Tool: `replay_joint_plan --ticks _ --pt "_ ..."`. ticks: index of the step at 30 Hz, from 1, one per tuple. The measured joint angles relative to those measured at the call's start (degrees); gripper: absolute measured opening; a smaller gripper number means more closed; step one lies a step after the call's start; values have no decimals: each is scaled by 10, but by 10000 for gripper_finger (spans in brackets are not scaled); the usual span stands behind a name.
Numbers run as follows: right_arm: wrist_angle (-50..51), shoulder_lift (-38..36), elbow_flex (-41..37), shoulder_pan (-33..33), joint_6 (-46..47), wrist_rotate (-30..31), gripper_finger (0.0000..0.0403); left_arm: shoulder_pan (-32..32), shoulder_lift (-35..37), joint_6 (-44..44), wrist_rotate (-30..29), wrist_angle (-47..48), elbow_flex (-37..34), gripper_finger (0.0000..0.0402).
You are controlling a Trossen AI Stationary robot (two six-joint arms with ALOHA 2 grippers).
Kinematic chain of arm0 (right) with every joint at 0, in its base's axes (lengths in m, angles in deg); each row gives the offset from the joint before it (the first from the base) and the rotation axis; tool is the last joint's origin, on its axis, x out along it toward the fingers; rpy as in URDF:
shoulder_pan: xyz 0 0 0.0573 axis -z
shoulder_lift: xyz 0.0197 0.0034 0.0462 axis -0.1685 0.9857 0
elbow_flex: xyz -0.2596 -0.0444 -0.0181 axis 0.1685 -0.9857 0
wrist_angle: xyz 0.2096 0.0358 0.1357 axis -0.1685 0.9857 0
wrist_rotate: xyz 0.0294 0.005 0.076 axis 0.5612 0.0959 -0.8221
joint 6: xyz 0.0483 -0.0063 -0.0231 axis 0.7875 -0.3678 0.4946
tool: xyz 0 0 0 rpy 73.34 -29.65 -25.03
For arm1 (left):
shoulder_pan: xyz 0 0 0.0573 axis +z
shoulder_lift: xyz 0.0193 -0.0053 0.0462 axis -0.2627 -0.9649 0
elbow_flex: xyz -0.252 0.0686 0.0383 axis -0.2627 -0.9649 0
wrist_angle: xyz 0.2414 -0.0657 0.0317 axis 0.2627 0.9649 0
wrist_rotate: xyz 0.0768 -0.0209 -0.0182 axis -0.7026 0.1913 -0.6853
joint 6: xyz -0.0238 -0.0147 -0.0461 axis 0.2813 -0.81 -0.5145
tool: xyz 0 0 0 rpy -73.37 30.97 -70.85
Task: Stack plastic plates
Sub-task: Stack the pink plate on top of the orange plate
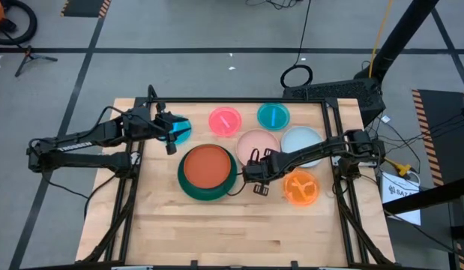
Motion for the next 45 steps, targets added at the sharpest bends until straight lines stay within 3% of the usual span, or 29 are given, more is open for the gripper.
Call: replay_joint_plan --ticks 7,12,25,45 --pt "6 0 15 0 -32 0 114 0 0 -14 0 2 0 161" --pt "-4 -1 30 7 -56 48 114 0 0 -10 0 1 0 161" --pt "-126 -1 -42 28 -49 28 114 0 0 16 0 -36 1 161" --pt "-100 -1 -21 29 -58 29 114 0 0 -2 0 -33 1 161"
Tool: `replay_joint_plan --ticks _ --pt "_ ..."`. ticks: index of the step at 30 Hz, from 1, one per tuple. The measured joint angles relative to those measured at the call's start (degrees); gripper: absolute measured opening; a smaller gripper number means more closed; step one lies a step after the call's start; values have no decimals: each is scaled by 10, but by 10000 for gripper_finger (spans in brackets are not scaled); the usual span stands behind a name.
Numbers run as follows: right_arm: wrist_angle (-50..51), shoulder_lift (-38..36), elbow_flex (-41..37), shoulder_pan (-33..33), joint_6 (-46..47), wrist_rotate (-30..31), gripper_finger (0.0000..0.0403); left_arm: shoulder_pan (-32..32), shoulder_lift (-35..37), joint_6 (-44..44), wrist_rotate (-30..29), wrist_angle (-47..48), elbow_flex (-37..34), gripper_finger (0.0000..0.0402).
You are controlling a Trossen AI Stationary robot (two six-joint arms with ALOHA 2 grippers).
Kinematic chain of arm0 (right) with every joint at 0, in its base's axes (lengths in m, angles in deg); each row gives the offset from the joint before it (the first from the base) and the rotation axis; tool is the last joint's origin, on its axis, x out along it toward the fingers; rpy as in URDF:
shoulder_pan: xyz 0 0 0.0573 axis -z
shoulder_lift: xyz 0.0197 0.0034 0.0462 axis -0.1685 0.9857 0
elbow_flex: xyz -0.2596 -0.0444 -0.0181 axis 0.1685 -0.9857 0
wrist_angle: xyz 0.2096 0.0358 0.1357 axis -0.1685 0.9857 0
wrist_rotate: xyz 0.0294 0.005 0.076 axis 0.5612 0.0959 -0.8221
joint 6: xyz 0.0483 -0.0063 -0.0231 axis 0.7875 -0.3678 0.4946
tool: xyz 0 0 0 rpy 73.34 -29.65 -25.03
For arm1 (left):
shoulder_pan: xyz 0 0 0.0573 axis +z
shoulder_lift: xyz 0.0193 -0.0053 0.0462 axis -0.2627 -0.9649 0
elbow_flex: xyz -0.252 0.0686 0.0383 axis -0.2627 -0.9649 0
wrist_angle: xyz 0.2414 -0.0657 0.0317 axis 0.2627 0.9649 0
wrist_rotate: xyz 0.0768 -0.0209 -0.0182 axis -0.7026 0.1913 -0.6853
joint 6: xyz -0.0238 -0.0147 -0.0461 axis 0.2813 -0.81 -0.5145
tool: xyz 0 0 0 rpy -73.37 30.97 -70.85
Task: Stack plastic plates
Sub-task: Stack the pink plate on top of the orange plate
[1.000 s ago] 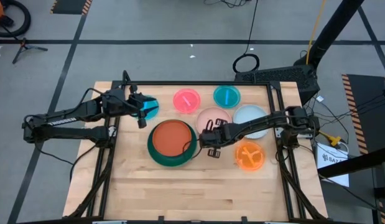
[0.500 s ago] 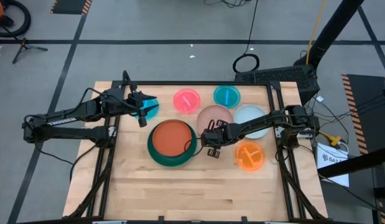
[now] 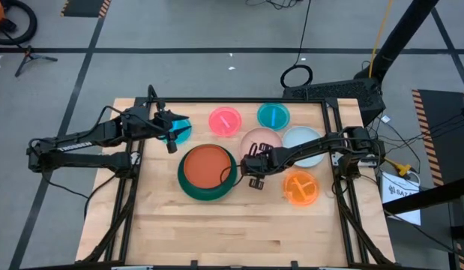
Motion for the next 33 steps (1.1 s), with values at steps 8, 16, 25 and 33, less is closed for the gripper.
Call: replay_joint_plan --ticks 8,16,25,33 --pt "-7 0 2 0 10 0 114 0 0 -4 0 12 0 161" --pt "-16 -7 11 0 36 -1 114 0 0 -11 0 15 0 161" --pt "-21 11 11 -1 48 -2 114 0 0 -16 0 19 0 161" --pt "-45 47 11 -2 48 -1 111 -1 0 -17 0 21 0 161"
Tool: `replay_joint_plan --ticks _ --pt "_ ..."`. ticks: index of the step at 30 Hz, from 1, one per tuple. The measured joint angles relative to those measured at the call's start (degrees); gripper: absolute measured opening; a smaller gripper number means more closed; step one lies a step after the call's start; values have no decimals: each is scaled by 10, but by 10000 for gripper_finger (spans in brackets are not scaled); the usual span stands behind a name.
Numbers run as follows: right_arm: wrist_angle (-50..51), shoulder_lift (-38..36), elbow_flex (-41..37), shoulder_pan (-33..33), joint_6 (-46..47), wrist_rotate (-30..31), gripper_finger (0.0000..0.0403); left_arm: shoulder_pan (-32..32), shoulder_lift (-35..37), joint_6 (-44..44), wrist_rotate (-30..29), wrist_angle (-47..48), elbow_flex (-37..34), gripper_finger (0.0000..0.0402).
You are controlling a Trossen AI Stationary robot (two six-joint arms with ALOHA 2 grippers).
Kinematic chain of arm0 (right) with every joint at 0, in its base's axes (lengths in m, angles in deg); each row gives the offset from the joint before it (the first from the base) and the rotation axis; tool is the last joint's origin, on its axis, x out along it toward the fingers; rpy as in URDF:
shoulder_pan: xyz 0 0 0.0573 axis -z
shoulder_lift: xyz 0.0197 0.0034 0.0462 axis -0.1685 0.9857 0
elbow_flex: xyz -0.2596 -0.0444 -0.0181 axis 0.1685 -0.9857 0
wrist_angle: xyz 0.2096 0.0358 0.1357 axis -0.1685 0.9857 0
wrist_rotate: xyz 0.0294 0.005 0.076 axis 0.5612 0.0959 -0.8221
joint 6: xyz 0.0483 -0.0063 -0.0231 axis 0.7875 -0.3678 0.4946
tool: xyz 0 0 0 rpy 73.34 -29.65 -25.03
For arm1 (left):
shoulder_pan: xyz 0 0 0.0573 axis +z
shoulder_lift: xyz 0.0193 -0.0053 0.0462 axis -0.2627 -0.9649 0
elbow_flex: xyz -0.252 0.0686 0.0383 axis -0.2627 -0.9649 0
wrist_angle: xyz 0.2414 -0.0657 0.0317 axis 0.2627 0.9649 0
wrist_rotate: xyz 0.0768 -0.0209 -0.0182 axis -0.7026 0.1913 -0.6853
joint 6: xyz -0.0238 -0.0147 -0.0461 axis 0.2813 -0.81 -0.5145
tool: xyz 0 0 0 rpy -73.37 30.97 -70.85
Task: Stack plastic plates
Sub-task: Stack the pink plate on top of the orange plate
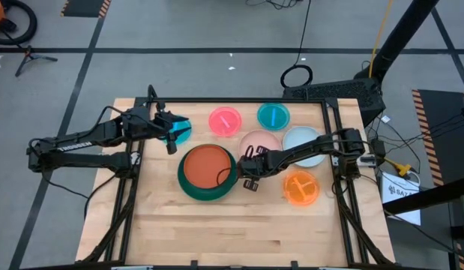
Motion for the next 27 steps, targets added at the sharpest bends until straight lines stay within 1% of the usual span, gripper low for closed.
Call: replay_joint_plan --ticks 3,10,14,18,20,25,27 --pt "-1 1 0 0 1 1 91 0 0 -1 0 1 0 161" --pt "-5 -8 0 0 -2 -1 14 0 0 -3 0 2 0 161" --pt "3 -23 5 -6 -5 -3 13 0 0 -5 0 2 0 161" --pt "69 -42 37 -15 -6 15 10 0 0 -9 0 2 0 161" --pt "85 -52 56 -19 -19 20 6 0 0 -9 0 1 0 161" --pt "78 -58 98 -19 -76 28 5 0 0 -11 0 -3 0 161" --pt "38 -58 105 -19 -119 29 5 0 0 -13 0 -3 0 161"
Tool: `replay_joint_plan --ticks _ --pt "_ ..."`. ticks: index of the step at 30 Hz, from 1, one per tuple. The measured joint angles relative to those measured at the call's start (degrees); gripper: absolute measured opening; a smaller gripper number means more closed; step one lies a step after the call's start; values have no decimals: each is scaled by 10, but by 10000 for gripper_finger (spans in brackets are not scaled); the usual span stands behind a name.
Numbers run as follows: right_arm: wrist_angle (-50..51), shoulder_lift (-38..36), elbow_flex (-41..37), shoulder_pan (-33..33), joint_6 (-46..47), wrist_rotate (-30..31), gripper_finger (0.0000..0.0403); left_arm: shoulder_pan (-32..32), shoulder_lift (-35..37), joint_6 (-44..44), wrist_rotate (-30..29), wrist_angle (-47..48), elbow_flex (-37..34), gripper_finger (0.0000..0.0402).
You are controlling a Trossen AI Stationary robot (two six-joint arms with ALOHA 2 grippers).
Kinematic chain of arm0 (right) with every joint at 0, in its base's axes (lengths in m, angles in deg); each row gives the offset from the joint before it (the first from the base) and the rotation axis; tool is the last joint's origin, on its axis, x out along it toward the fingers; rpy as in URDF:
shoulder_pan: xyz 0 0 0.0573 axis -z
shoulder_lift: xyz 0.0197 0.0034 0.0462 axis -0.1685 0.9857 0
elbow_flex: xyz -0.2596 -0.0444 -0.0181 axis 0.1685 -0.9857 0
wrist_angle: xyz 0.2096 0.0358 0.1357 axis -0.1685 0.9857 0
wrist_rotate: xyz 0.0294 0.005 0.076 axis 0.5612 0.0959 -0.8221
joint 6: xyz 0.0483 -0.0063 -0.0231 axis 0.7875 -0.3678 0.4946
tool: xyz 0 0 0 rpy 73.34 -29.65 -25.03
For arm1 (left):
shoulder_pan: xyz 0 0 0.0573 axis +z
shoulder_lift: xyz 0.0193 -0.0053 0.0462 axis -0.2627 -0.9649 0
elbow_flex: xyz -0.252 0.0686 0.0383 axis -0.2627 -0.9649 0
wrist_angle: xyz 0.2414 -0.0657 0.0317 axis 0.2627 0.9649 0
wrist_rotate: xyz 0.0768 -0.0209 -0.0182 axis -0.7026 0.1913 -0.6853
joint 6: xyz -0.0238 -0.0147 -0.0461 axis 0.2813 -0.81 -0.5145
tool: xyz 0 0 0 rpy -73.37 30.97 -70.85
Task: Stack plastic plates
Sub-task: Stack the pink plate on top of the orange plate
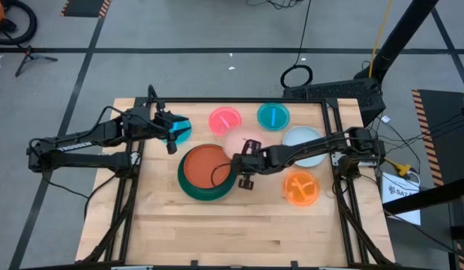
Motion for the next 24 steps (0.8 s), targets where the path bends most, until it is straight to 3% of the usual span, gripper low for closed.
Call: replay_joint_plan --ticks 3,12,18,24 --pt "-76 0 0 0 -66 -6 5 0 0 0 0 0 0 161" --pt "-255 28 1 -2 -176 -117 5 0 0 -9 0 -1 0 161" --pt "-272 54 0 -10 -213 -120 7 -1 0 -16 0 -2 0 161" --pt "-276 54 0 -10 -210 -120 40 -2 0 -17 0 -1 0 161"
